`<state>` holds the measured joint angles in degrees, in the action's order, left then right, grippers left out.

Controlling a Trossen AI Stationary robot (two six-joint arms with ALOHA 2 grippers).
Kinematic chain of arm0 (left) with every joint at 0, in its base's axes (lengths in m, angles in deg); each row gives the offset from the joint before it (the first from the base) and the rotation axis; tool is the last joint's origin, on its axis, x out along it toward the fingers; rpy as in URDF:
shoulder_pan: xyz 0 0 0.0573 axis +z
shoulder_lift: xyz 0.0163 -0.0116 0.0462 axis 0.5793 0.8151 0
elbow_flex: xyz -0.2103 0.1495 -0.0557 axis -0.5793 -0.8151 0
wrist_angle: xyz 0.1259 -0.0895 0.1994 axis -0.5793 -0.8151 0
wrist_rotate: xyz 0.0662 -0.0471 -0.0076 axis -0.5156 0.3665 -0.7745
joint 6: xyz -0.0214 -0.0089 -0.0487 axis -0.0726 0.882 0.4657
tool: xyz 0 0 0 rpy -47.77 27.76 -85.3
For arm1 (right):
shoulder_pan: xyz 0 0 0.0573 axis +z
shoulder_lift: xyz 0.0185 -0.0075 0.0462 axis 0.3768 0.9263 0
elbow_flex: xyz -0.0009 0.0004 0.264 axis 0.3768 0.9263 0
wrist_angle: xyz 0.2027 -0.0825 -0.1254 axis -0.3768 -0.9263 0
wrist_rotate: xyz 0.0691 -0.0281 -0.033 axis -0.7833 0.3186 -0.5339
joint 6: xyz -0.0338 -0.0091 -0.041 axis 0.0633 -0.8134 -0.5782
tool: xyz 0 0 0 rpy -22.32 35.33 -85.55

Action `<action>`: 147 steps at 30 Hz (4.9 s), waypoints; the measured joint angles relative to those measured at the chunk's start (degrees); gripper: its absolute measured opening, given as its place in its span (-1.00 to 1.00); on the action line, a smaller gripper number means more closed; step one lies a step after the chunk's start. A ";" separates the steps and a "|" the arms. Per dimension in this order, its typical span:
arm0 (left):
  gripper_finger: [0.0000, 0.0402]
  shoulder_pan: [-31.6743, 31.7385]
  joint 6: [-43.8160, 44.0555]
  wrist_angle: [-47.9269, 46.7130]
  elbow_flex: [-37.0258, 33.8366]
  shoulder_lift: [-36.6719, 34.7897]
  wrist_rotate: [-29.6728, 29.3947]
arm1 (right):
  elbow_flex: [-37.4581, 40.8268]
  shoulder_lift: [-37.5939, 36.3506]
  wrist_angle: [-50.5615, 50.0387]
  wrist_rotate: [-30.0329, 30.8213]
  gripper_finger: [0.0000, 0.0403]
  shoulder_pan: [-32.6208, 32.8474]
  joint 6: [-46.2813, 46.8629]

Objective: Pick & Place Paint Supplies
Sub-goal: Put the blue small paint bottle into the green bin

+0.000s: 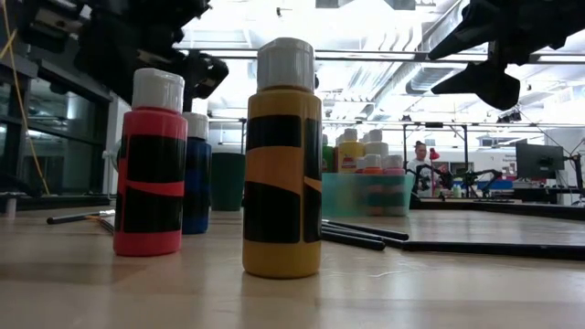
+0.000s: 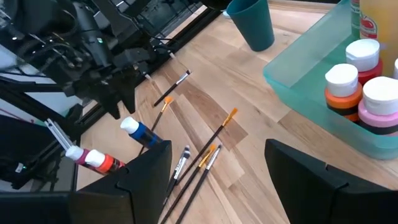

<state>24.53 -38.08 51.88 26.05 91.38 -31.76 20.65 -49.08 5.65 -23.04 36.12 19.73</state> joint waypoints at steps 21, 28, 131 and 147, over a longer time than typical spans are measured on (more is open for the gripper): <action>0.36 -0.02 0.46 6.44 0.04 4.52 -0.66 | 0.00 0.02 -0.74 0.20 0.25 0.01 0.22; 0.36 -0.02 0.28 7.64 0.06 5.57 0.67 | 0.00 0.01 -0.78 0.18 0.25 0.00 0.22; -0.01 23.63 6.93 -4.84 52.00 44.81 -13.11 | -0.02 0.02 -1.16 -0.24 0.25 0.01 0.20; 0.20 23.20 1.38 -16.55 51.91 36.80 -13.10 | -0.02 0.02 -1.22 -0.24 0.25 0.01 0.20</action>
<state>47.73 -36.70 35.33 77.96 128.19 -44.86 20.63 -49.06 4.42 -23.28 36.13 19.93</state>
